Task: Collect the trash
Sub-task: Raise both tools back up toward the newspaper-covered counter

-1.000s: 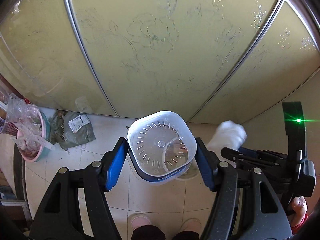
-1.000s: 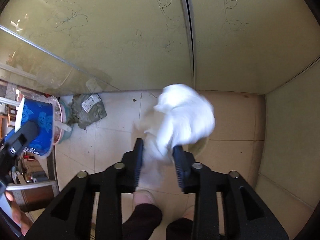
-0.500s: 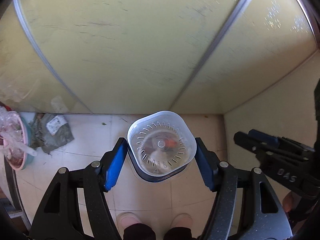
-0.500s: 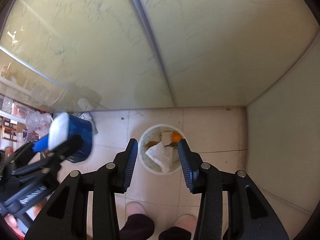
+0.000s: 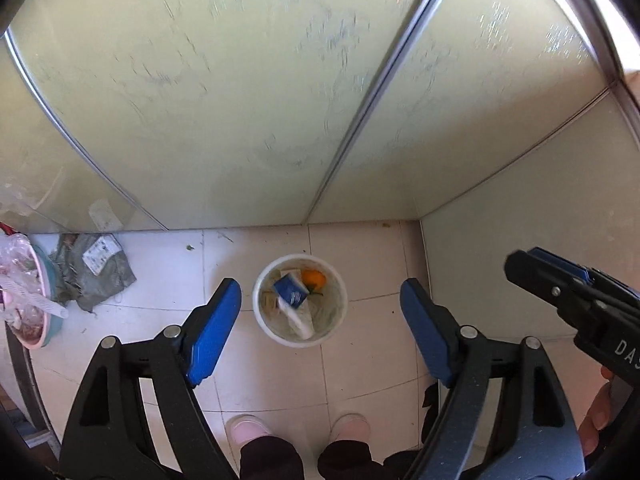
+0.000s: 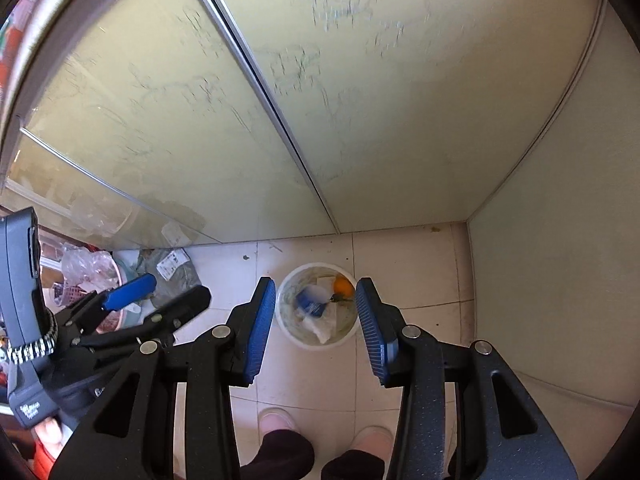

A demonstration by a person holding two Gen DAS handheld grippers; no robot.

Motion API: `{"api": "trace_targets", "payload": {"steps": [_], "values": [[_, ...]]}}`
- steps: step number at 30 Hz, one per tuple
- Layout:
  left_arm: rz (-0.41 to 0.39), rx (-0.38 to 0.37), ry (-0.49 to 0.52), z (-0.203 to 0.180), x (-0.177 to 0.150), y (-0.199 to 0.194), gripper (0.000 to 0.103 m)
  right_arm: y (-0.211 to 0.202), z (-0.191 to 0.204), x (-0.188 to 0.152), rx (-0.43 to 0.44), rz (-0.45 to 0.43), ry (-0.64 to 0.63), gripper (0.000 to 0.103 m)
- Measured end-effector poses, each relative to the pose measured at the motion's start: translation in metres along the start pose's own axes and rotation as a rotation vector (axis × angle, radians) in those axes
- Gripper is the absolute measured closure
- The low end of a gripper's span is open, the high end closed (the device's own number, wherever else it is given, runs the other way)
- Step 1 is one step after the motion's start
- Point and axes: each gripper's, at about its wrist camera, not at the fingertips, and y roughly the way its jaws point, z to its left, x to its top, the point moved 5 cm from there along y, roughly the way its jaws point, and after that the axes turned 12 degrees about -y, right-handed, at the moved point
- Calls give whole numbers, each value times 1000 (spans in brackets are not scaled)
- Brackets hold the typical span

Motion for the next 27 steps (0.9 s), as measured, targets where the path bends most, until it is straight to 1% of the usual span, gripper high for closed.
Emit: {"api": "trace_targets", "payload": {"steps": [3,6,10,12,15,20,25,27], "values": [[-33,4,0,-4,6,-33,22,-20,5,4,-11,-13,-4,65],[-63,-3,3,-4,15,-70,22,-51,13,12,-21,-31,-8,65],[-140,-2,24,-9,30,-143,22,-99,26,26,-28,-71,-12,65],[-180,-7,34,-18,34,-179,22,-130,35,34,-30,-103,-15,65],[-252,-23,52,-21,46,-241,22,-182,51,47,-39,-171,-26,65],[-387,-66,80,-24,60,-349,22,-271,87,67,-73,-316,-73,65],[-536,-103,114,-23,70,-445,22,-359,125,81,-131,-481,-129,65],[-592,-107,126,-22,74,-475,21,-384,144,89,-148,-541,-143,65]]}}
